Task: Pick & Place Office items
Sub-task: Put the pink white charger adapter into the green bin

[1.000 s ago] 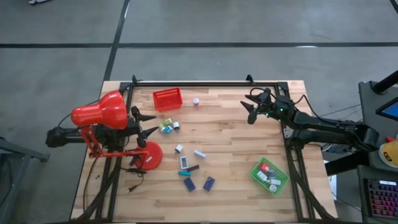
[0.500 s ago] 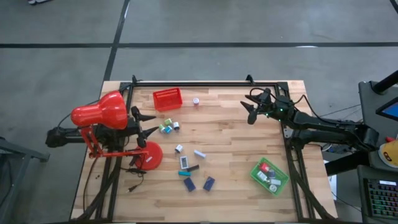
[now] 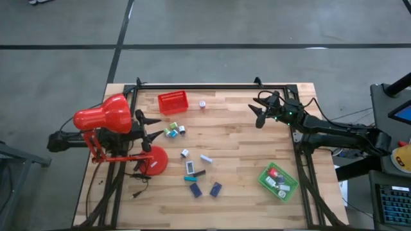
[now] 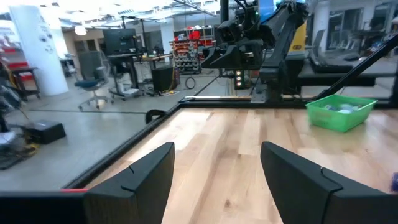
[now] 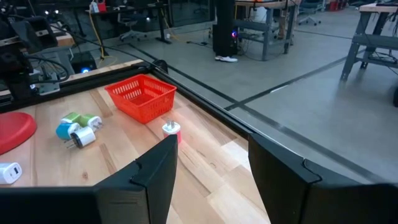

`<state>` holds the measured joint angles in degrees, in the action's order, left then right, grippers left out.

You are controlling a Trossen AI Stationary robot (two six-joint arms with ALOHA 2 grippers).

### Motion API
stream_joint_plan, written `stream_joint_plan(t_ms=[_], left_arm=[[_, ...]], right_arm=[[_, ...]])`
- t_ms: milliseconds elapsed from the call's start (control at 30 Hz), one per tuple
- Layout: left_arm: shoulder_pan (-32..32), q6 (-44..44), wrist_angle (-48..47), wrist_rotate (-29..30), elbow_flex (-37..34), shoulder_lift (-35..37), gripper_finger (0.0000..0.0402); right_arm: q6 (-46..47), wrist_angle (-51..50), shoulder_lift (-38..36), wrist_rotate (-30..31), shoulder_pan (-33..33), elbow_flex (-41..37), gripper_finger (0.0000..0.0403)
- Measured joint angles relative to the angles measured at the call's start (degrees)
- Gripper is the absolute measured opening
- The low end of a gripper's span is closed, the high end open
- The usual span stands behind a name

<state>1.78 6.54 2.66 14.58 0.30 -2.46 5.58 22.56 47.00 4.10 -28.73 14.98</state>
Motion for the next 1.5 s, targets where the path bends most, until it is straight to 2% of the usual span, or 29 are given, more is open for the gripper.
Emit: stream_joint_plan(t_ms=[133, 333, 500, 633, 767, 933, 1133, 1333, 1500], left_arm=[[0.0, 4.0, 4.26, 3.08, 0.0, 0.0, 0.0245], [0.0, 5.8, 7.46, 3.89, 0.0, -2.01, 0.0245], [0.02, 9.03, 15.18, 5.65, 0.11, -7.27, 0.0246], [0.0, 11.5, 16.22, 7.45, 4.3, -13.11, 0.0246], [0.03, 11.32, 14.96, 11.53, 9.45, -21.31, 0.0246], [1.1, 7.71, 14.93, 13.85, 16.28, -33.93, 0.0246], [5.02, -2.66, 16.19, 21.45, 24.53, -50.12, 0.0246], [7.08, -12.1, 16.83, 22.87, 33.32, -66.32, 0.0246], [7.1, -17.55, 16.21, 25.75, 39.96, -76.77, 0.0246]], right_arm=[[0.0, 0.01, 0.0, 0.0, 0.0, 0.0, 0.0189], [-0.02, 0.01, 0.0, 0.0, -0.01, 0.0, 0.0189], [-0.02, 0.01, 0.0, 0.0, -0.02, 0.0, 0.0189], [-0.02, 0.01, 0.0, 0.0, -0.02, 0.0, 0.0189], [-0.04, 0.01, 0.0, 0.0, -0.01, 0.0, 0.0189], [-0.03, 0.01, 0.0, 0.0, -0.02, 0.0, 0.0189], [-0.04, 0.01, 0.0, 0.0, -0.01, 0.0, 0.0189], [-0.04, 0.01, 0.0, 0.02, 0.0, 0.0, 0.0189], [-0.03, 0.01, 0.0, 0.02, -0.02, 0.0, 0.0189]])
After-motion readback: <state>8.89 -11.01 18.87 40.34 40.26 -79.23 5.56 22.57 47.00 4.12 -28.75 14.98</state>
